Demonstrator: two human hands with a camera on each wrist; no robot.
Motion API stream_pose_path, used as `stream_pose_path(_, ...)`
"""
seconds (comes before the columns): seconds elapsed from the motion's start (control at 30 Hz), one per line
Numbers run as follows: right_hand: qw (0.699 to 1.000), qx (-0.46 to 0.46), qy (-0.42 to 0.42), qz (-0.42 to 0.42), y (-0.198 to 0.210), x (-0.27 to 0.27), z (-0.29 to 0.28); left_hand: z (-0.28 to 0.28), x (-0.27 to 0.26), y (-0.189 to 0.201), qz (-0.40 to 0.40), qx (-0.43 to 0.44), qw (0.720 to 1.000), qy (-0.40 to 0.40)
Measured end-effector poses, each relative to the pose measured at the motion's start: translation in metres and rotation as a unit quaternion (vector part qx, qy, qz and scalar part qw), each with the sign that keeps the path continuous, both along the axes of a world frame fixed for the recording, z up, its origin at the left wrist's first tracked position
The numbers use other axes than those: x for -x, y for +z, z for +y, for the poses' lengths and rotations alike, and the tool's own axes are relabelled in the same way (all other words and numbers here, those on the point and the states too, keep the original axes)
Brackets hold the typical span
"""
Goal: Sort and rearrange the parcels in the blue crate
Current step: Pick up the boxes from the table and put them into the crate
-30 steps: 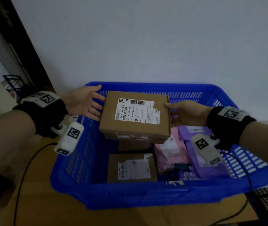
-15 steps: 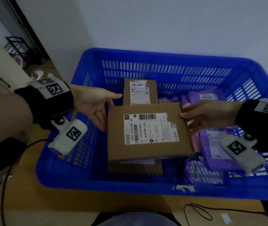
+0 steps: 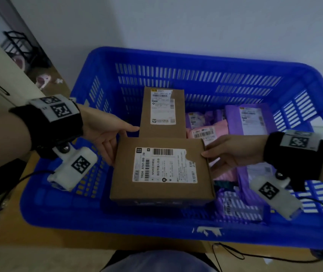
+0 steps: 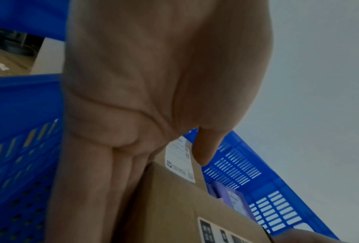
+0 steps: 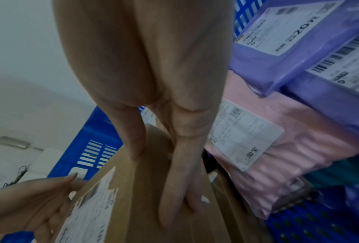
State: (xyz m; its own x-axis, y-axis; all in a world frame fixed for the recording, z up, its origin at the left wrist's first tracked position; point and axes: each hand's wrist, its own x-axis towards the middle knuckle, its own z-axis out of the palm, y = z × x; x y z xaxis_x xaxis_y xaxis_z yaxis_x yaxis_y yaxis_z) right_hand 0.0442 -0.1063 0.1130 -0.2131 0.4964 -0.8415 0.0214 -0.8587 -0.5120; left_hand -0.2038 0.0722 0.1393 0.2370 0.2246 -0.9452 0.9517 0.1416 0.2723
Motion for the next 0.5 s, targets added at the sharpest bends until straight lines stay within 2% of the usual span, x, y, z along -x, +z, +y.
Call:
stream_pose_path(0.3, 0.999, 0.012, -0.051, 0.009, -0.038, 0.007, 0.01, -0.004, -0.013, -0.026, 0.007, -0.027, 0.998, 0.065)
stream_pose_path(0.5, 0.999, 0.002, -0.038, -0.002, -0.046, 0.013, 0.01, -0.007, -0.009, -0.039, 0.015, -0.028, 0.998, 0.052)
